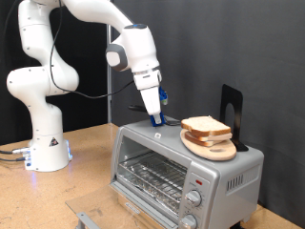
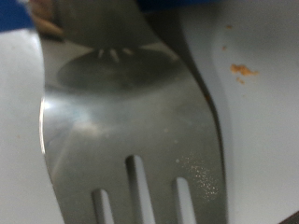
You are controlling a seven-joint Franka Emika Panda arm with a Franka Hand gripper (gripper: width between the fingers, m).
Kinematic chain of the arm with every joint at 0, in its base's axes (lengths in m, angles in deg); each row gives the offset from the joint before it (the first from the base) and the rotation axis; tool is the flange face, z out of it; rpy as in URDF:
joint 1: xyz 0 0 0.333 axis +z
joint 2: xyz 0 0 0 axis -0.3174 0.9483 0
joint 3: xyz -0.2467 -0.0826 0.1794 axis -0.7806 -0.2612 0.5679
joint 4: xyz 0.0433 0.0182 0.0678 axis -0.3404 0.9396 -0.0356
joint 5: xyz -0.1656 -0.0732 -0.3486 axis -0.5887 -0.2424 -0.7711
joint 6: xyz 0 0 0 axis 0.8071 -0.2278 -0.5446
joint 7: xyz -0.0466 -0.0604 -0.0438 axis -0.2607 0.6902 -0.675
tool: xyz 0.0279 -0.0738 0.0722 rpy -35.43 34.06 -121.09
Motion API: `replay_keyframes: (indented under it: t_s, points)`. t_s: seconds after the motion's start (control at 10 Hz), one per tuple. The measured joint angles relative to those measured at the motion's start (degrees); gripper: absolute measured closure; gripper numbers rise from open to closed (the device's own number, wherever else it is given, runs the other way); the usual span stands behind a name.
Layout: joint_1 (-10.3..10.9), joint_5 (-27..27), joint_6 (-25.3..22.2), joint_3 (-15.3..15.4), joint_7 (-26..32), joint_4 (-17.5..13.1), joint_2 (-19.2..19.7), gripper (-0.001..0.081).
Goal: Make a piece of toast with the oven
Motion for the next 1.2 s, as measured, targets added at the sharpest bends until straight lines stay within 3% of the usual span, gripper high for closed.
replay_keyframes:
  t_s: [0.9, 1.0, 1.1, 1.2]
  points:
    - [-0.40, 0.00, -0.03, 0.02, -0.20, -0.04, 0.01, 0.0301]
    - [-0.49, 0.00, -0.08, 0.02, -0.20, -0.04, 0.01, 0.0123]
    - [-0.60, 0.00, -0.13, 0.02, -0.20, -0.04, 0.01, 0.0123]
    - [-0.70, 0.00, -0.20, 0.02, -0.20, -0.03, 0.02, 0.0023]
